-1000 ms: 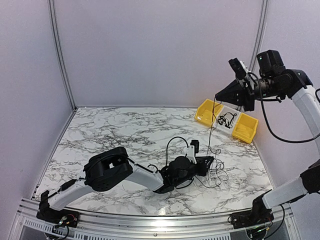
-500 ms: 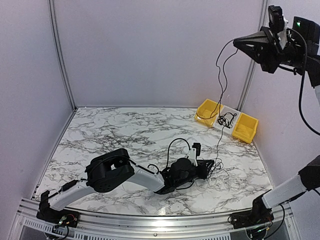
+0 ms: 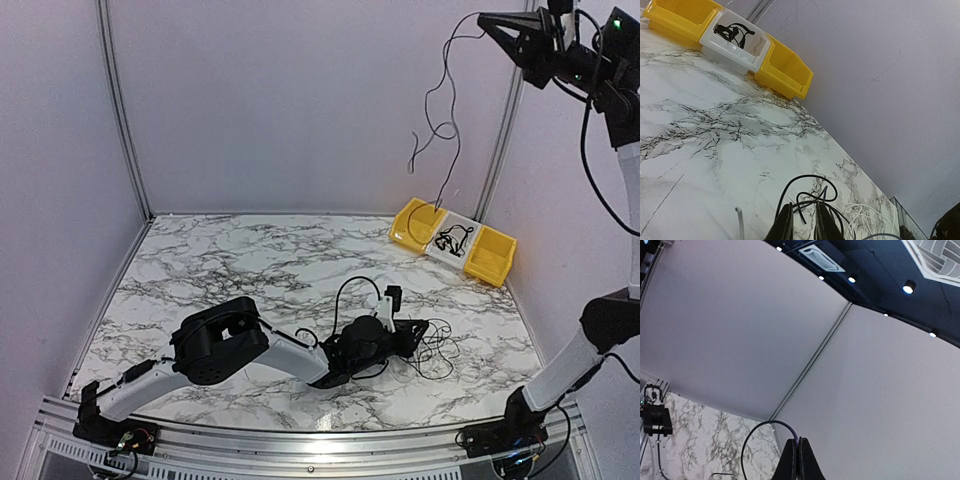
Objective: Untangle the cables
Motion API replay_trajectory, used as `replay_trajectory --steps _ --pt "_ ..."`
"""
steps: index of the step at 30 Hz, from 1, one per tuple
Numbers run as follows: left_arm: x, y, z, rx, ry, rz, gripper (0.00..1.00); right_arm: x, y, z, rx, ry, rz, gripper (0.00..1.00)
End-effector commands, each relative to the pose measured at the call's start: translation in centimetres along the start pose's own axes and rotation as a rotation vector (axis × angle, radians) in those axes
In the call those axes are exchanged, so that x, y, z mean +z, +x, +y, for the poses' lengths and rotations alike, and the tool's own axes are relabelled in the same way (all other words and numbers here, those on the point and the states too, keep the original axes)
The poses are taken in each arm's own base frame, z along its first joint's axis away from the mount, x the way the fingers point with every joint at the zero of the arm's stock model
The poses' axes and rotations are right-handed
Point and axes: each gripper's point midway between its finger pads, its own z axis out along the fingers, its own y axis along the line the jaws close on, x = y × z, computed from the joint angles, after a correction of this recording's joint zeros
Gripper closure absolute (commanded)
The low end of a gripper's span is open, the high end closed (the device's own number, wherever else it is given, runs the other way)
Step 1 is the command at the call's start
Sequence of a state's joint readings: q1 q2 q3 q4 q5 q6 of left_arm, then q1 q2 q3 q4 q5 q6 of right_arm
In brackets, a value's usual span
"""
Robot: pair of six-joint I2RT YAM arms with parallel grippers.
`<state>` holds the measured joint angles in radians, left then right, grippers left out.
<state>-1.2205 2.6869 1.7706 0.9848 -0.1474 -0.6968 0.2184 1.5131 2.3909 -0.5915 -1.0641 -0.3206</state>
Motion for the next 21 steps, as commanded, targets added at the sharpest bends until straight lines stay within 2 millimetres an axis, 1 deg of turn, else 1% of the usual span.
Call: replay_trajectory --steps 1,3,5,8,10,12,16,18,21 --pt "-0.5 3.2 2.2 0.013 -0.053 0.092 0.82 -3.1 -3.7 -5.1 -0.072 0.156 -0.079 1.00" --pt "-0.6 3.0 2.0 0.018 -0.051 0.091 0.82 -4.5 -3.8 -6.8 -0.078 0.190 -0.092 1.00" --pt "-0.7 2.6 1.5 0.024 -0.038 0.088 0.82 -5.1 -3.0 -7.7 -0.053 0.209 -0.086 1.00" --pt "-1.0 1.5 -0.1 0.050 0.012 0.076 0.81 -5.1 -1.2 -8.2 -0.021 0.214 -0.064 1.00" --pt "-1.3 0.2 -1.6 0.094 0.052 0.057 0.80 -5.1 0.0 -8.3 0.004 0.214 -0.048 1.00" --pt "-1.8 -1.0 -2.5 0.151 0.062 0.039 0.79 -5.1 1.6 -8.6 0.026 0.231 -0.021 1.00" --pt "-3.4 -3.9 -4.8 0.256 0.084 0.003 0.67 -5.6 6.1 -9.0 0.055 0.284 0.062 1.00" --pt "-4.6 -5.6 -5.8 0.291 0.087 -0.018 0.63 -5.8 8.9 -9.0 0.090 0.302 0.103 1.00" --pt "-7.0 -7.2 -6.1 0.321 0.066 -0.039 0.61 -6.2 12.8 -8.6 0.144 0.318 0.155 1.00"
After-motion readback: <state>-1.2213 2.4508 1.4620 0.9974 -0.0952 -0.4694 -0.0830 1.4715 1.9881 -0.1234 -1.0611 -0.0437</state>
